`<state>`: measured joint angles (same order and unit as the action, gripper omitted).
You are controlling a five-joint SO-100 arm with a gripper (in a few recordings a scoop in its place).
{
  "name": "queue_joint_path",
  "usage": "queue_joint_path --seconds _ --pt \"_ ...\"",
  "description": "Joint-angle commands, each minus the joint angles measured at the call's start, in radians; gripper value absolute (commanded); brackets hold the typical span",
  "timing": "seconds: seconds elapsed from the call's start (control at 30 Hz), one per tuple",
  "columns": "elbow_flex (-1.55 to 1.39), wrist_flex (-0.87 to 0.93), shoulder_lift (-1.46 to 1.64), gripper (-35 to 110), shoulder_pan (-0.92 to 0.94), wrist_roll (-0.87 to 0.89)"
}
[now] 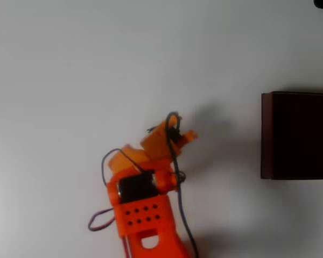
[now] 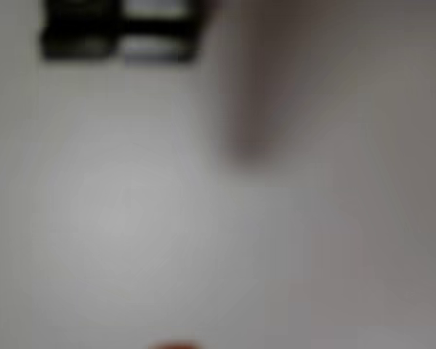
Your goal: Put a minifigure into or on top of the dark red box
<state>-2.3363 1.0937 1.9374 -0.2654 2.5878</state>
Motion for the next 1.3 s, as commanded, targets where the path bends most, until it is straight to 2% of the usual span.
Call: queue_joint_path --seconds 0.0,0.33,1.27 --pt "0.072 -0.005 -0.017 22 -0.003 0.000" --pt "0.121 -0.092 -0.129 22 0.008 -0.021" --pt "0.175 -0.181 -0.278 18 0.091 -0.120"
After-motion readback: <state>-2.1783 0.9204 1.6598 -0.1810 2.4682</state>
